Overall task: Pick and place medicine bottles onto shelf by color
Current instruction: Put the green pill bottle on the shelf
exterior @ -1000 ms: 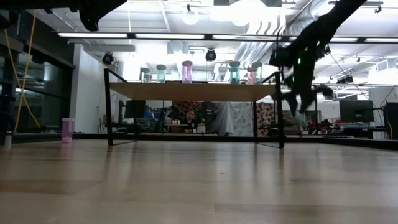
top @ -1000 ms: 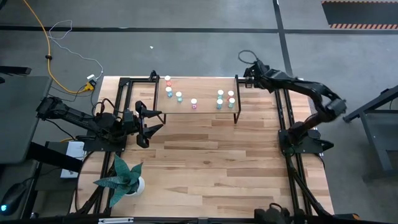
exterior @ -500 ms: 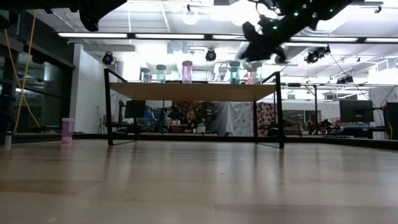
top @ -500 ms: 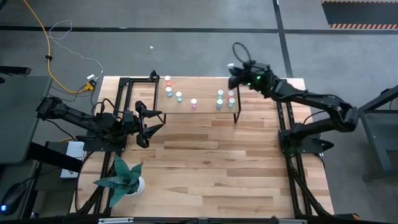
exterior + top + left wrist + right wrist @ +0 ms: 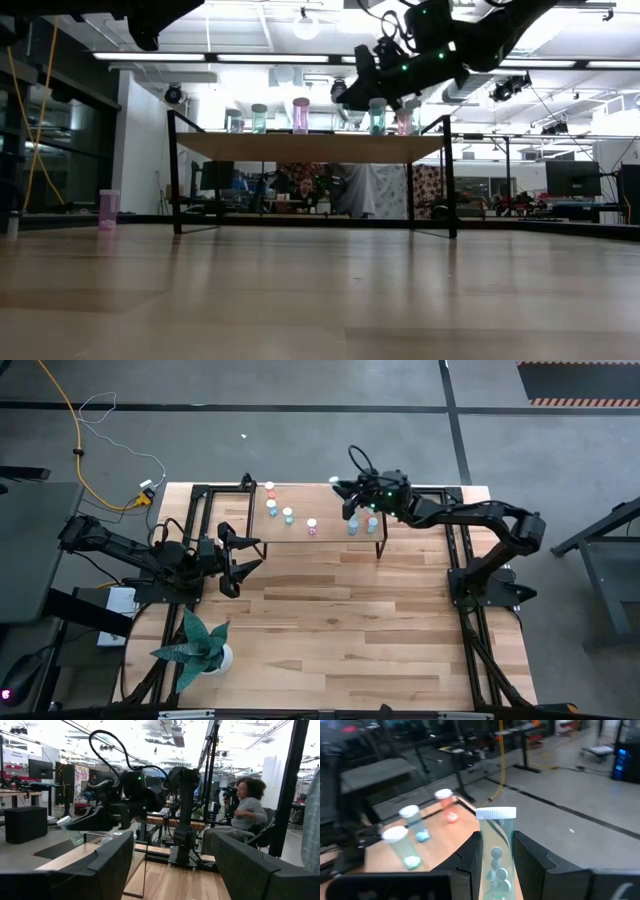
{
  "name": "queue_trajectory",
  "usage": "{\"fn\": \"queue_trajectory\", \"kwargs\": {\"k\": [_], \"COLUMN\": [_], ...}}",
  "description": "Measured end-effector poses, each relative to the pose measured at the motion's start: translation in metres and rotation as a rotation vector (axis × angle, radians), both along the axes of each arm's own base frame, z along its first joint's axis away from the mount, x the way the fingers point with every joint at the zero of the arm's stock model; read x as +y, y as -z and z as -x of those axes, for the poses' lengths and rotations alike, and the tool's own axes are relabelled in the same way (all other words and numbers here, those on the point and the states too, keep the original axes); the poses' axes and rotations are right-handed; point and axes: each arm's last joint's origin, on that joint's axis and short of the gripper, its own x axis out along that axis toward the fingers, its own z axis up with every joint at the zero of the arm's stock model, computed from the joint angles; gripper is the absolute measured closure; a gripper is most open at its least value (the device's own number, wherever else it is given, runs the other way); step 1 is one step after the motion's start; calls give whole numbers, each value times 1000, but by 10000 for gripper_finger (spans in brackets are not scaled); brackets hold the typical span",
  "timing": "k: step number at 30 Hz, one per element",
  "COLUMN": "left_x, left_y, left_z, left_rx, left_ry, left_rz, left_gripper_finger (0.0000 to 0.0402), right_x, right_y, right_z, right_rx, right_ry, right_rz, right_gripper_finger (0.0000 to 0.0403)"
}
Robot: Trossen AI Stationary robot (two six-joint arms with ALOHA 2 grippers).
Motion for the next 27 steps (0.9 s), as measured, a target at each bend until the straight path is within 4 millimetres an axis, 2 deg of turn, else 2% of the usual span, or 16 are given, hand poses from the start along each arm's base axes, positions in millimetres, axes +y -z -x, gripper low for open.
{"fn": "queue_trajectory", "kwargs": {"k": [7,12,16,22,27], "left_x": [0,0,0,0,-1], "left_y": [0,0,0,0,2], "left_z": [0,0,0,0,-5], "left_rx": [0,3,6,2,15], "left_ry": [0,-2,-5,-2,8], "left_rz": [0,-7,-14,-6,-25], "left_gripper_finger": [145,145,145,145,145], "right_x": [1,17,45,107,158], "right_y": [0,-17,-31,-36,-35], "right_z": [-2,-2,-6,-20,-25], "right_rx": [-16,-83,-138,-149,-127], "right_ry": [-62,-167,-306,-494,-494], "right_rz": [6,37,62,108,207], "right_gripper_finger": [320,320,320,320,320]}}
